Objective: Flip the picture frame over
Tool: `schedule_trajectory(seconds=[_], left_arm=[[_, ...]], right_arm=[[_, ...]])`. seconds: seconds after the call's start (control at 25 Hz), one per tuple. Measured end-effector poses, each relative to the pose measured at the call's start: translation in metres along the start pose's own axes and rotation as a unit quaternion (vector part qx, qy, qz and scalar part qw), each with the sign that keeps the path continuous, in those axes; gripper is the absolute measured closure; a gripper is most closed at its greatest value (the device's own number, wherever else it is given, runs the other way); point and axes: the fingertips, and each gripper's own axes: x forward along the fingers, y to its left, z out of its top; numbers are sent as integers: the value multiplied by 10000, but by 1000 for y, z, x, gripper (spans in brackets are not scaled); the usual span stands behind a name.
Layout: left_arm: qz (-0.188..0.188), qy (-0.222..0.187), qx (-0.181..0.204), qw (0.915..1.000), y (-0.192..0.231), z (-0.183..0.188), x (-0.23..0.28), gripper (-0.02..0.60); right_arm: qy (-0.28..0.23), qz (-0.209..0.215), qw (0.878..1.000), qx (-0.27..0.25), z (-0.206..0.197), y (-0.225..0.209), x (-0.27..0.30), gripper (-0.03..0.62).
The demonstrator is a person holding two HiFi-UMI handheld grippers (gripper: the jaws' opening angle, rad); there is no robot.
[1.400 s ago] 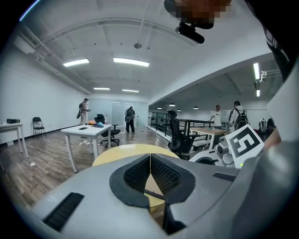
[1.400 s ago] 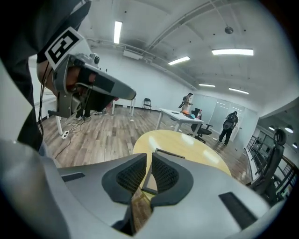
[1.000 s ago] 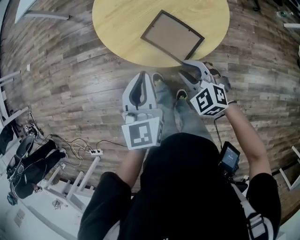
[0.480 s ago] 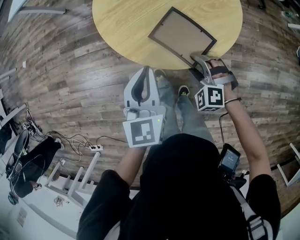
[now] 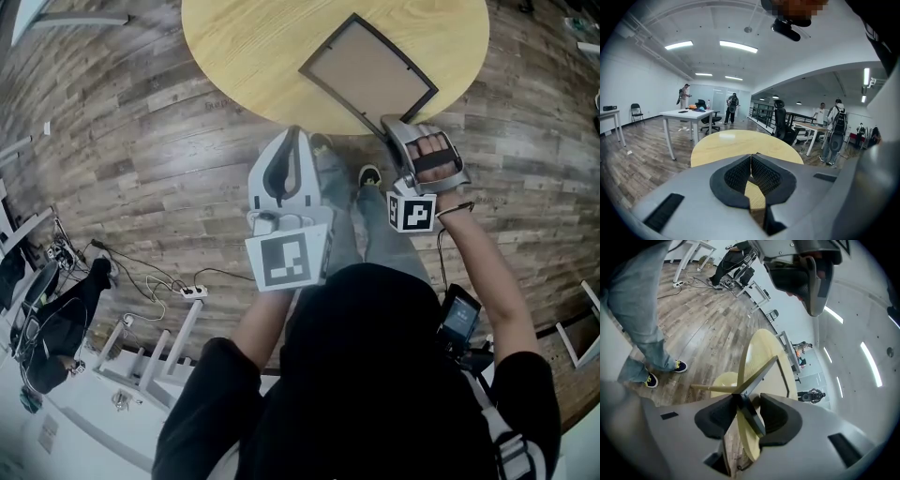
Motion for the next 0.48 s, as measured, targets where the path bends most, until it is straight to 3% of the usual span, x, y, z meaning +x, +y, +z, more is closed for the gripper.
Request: schedule_trajectory(seconds=[0.48], left_arm=[[161,20,87,9998,-6,9,-10,558]], right_arm=[[-359,-59,9993,-29,13,-5,-31,462]])
